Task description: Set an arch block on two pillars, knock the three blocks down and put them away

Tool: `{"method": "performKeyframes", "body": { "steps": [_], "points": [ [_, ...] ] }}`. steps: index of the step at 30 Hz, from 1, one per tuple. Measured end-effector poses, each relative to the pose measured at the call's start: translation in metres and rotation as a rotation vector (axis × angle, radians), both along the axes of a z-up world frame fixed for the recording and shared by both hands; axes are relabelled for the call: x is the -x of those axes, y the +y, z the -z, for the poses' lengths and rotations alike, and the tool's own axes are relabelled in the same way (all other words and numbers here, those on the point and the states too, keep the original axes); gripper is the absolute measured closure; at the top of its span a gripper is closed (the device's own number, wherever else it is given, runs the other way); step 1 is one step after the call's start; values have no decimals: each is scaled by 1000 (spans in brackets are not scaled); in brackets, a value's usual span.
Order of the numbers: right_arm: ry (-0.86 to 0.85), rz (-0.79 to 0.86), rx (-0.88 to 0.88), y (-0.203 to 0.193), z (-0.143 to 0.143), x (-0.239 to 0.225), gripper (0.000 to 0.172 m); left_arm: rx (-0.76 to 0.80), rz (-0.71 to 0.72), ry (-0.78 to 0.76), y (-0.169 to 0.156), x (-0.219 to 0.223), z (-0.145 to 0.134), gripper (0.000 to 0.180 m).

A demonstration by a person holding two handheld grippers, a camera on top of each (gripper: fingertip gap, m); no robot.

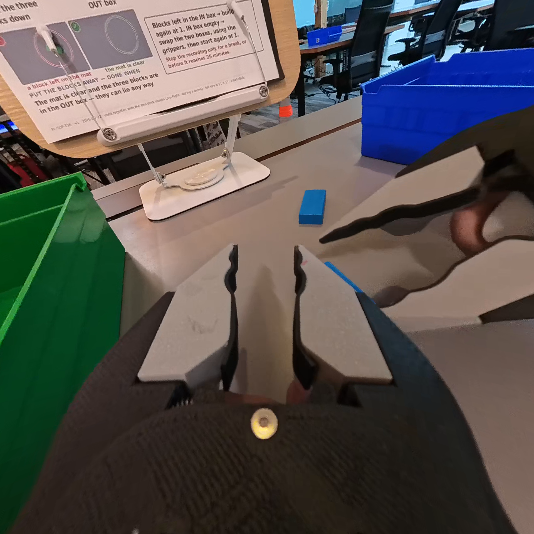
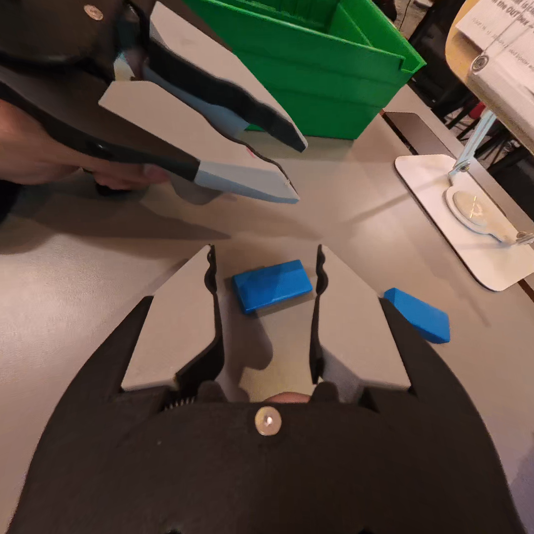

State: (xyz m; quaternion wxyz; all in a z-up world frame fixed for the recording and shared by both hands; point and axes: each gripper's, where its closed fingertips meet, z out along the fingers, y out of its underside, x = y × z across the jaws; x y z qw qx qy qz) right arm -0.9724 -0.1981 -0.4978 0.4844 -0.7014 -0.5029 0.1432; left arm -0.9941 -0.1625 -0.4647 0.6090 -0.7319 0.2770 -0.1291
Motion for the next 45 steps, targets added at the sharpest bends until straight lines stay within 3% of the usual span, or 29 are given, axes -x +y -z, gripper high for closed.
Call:
{"method": "performKeyframes", "body": {
  "steps": [5, 11, 15, 24, 28, 32, 34, 41, 45],
  "points": [
    [-128, -32, 122, -1, 37, -12, 105, 4, 6, -11, 0, 0, 0, 144],
    [-114, -141, 138, -20, 35, -5, 109, 5, 12, -3, -1, -1, 0, 143],
    [-100, -94, 79, -7, 30, -8, 103, 6, 15, 2, -2, -2, 1, 143],
    [-108, -175, 167, 12, 38, -5, 90, 2, 24, 14, -3, -4, 1, 143],
    [-91, -196, 329, 15, 45, -5, 88, 11, 28, 6, -3, -3, 2, 142],
    [72, -206, 248, 18, 17, -7, 106, 13, 29, 2, -3, -3, 2, 142],
    [110, -176, 207, 23, 10, -12, 98, 11, 30, 6, -3, -4, 2, 142],
    [-97, -200, 247, 17, 42, -8, 79, -1, 33, 6, -4, -4, 0, 142],
    [-103, -231, 262, 13, 43, -6, 94, 8, 37, 11, -4, -5, 2, 141]
  ]
}}
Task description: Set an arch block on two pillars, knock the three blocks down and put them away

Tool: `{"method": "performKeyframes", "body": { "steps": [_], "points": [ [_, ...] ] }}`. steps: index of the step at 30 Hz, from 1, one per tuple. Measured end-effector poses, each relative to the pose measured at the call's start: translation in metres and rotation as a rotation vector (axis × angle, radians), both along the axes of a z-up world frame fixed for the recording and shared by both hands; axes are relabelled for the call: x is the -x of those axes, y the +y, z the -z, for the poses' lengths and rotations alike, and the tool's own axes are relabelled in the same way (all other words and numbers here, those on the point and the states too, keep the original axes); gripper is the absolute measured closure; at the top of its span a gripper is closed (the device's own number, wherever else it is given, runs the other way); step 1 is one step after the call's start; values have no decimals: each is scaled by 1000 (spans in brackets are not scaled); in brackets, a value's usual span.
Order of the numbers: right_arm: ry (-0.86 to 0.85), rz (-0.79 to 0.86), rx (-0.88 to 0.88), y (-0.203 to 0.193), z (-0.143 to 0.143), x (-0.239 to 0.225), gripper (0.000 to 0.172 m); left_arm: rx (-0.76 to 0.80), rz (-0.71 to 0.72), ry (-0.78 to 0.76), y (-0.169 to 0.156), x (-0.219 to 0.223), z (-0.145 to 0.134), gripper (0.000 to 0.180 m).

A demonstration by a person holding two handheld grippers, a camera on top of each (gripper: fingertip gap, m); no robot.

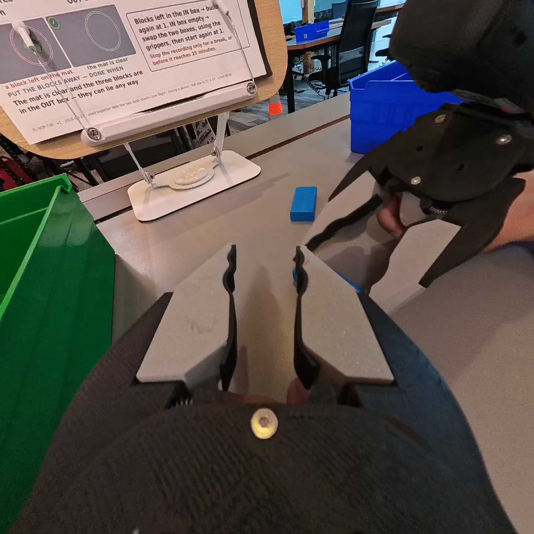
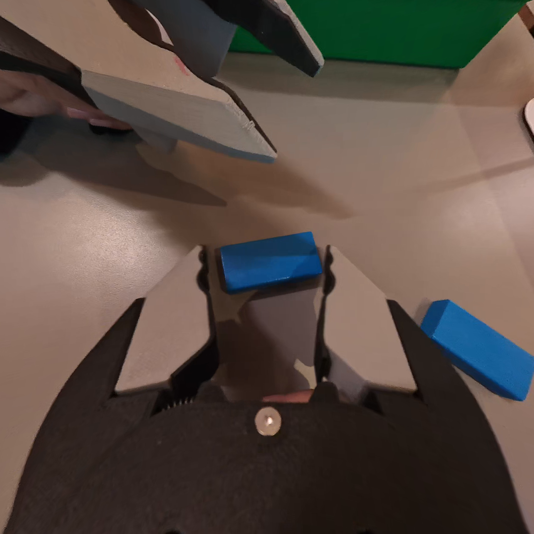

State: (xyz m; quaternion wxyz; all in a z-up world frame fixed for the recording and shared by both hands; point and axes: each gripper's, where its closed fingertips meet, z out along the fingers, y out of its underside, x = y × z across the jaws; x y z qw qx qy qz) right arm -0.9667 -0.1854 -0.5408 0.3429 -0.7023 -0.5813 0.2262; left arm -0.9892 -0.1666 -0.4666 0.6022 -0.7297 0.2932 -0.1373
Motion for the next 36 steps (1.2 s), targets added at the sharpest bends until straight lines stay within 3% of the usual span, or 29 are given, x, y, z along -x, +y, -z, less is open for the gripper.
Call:
{"method": "performKeyframes", "body": {
  "steps": [1, 11, 20, 28, 36],
  "points": [
    [2, -11, -2, -2, 0, 0, 106, -1, 0, 0, 0, 0, 0, 141],
    [-14, 58, -150, 1, -12, -14, 107, -4, -2, -5, 0, 1, -1, 141],
    [47, 365, -393, 32, -82, -60, 107, -19, -9, 0, -1, 1, -2, 142],
    [-63, 561, -399, 55, -71, -96, 107, -30, -14, -2, -1, 2, -4, 144],
    [-21, 653, -424, 50, -95, -120, 107, -28, -9, 10, -1, 0, -2, 143]
  ]
}}
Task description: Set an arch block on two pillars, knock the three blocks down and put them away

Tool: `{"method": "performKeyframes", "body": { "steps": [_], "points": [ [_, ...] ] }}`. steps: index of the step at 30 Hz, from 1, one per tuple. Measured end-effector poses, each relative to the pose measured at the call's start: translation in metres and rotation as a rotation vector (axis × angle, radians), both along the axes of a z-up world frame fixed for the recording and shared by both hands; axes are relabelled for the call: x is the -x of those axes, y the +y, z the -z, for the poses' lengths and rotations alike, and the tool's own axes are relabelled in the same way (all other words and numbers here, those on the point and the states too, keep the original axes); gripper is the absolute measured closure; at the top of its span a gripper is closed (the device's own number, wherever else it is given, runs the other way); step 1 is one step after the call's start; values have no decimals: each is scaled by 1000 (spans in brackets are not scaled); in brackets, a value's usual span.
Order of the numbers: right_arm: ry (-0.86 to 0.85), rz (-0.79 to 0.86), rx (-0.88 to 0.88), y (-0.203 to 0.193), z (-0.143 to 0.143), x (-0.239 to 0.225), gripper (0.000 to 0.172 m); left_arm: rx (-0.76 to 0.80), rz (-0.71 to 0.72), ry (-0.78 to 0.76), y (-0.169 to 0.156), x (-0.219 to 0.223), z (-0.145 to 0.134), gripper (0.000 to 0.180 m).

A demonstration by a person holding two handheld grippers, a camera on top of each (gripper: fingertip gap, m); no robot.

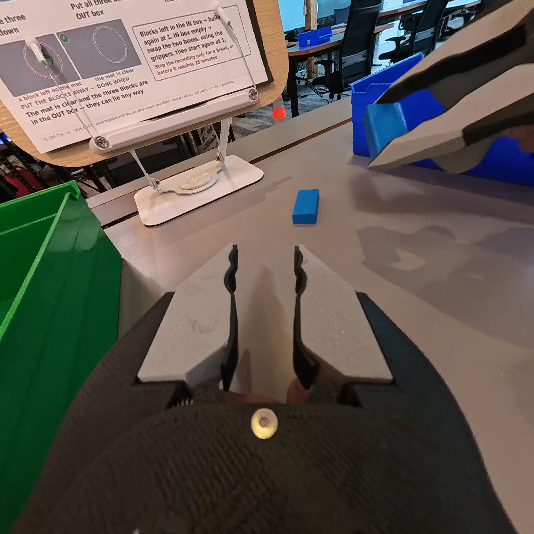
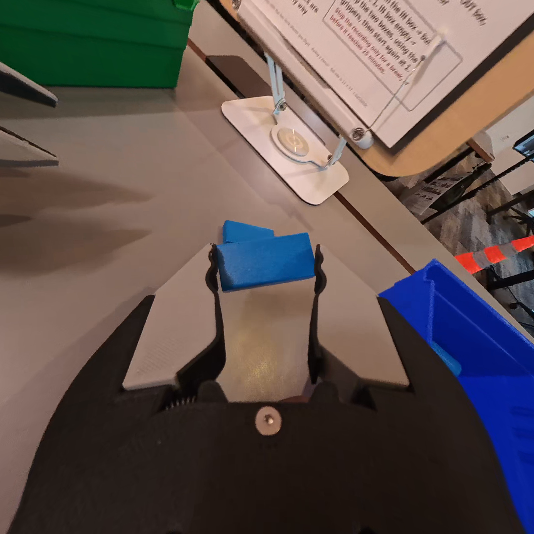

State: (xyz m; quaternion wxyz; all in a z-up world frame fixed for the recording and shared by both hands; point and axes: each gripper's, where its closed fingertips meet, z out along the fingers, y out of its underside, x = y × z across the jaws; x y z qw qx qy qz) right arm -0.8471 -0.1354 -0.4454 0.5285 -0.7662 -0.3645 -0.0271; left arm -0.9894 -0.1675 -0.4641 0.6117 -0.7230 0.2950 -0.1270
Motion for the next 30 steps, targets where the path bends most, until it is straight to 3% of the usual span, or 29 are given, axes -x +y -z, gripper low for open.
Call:
{"method": "performKeyframes", "body": {
  "steps": [8, 15, 21, 27, 30],
  "points": [
    [86, 57, -28, -14, -15, -33, 107, 1, 3, 9, 0, -1, 1, 143],
    [18, 117, -63, -20, -17, -57, 107, 0, 6, 18, 0, -2, 2, 143],
    [50, 109, -143, -40, -54, -65, 107, 5, 8, 18, 0, -2, 2, 143],
    [73, 306, -239, -47, -90, -136, 107, 5, 7, 13, 0, -2, 2, 143],
    [83, 441, -233, -42, -84, -182, 107, 10, 9, 18, 0, -2, 3, 143]
  ]
}}
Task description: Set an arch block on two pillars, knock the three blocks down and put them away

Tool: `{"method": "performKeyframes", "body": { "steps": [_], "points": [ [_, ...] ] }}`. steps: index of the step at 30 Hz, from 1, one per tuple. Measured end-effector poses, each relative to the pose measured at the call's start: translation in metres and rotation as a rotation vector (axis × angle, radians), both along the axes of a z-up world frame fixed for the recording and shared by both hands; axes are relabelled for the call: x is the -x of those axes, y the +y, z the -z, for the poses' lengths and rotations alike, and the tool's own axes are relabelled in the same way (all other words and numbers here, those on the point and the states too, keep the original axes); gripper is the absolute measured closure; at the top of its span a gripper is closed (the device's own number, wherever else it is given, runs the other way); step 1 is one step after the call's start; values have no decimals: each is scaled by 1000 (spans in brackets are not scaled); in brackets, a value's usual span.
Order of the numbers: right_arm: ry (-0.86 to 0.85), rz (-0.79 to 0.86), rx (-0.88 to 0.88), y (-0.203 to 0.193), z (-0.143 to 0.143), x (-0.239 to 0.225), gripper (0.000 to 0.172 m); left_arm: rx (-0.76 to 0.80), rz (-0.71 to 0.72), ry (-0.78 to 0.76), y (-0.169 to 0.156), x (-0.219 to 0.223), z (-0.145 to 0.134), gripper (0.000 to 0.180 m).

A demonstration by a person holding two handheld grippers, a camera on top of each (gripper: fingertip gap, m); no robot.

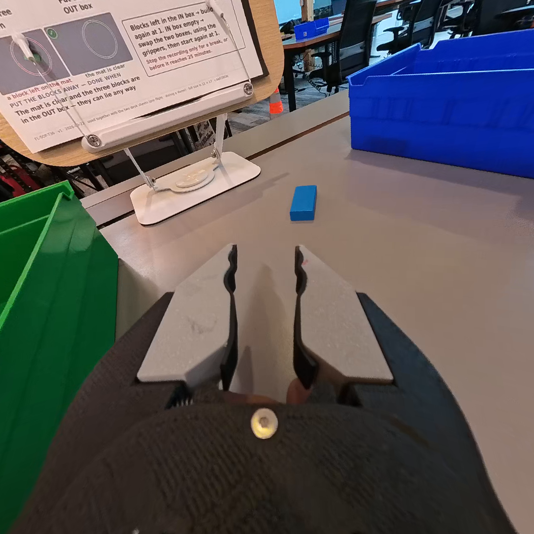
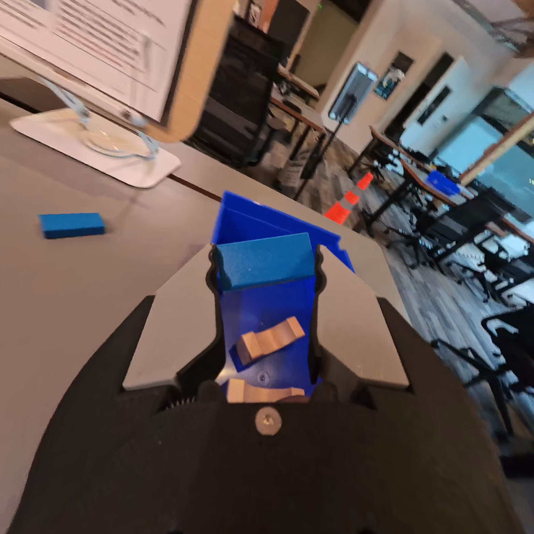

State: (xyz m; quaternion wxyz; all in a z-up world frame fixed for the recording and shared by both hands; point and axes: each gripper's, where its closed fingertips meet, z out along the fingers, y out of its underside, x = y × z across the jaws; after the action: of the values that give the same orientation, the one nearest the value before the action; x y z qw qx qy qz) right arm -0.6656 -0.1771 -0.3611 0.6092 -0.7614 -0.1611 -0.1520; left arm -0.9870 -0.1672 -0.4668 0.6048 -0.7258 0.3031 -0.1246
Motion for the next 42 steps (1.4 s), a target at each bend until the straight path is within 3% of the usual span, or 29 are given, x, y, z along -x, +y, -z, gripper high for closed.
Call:
{"method": "performKeyframes", "body": {
  "steps": [3, 5, 7, 10, 13, 15, 18, 19, 24, 27, 29, 31, 35, 38, 42],
  "points": [
    [41, 70, 202, 11, 48, -31, 106, -2, 1, -1, 0, 0, 0, 143],
    [43, 74, 269, 13, 64, -38, 123, -2, 2, -6, 0, 0, -1, 143],
    [45, 37, 173, 9, 42, -30, 131, 4, 4, -9, 0, 0, 0, 142],
    [89, -61, 5, -4, 1, -5, 130, 20, 6, -13, 1, 0, 1, 142],
    [173, -223, 21, -13, -5, 34, 127, 13, 5, -15, 1, 0, 0, 141],
    [238, -363, 87, -18, 3, 70, 121, 5, 5, -15, 0, 1, -1, 141],
    [322, -559, 219, -23, 25, 131, 86, 13, 9, -18, 0, 0, 0, 140],
    [328, -597, 257, -22, 36, 148, 82, 17, 10, -21, 1, 0, 0, 140],
    [292, -532, 237, 19, 83, 187, 99, 5, 9, -18, 0, 0, -1, 140],
    [212, -507, 278, 46, 101, 199, 85, 11, 15, -1, 0, -2, 1, 140],
    [82, -442, 238, 73, 105, 190, 84, 4, 15, 4, -1, -2, 1, 140],
    [71, -472, 219, 89, 112, 196, 86, -12, 13, 4, -2, -2, -1, 140],
    [198, -623, 314, 94, 135, 219, 83, -5, 18, 17, -2, -3, 1, 140],
    [210, -631, 412, 98, 148, 215, 73, -1, 23, 28, -2, -5, 3, 140],
    [165, -610, 429, 102, 154, 213, 73, -10, 32, 80, -4, -9, 7, 140]
  ]
}}
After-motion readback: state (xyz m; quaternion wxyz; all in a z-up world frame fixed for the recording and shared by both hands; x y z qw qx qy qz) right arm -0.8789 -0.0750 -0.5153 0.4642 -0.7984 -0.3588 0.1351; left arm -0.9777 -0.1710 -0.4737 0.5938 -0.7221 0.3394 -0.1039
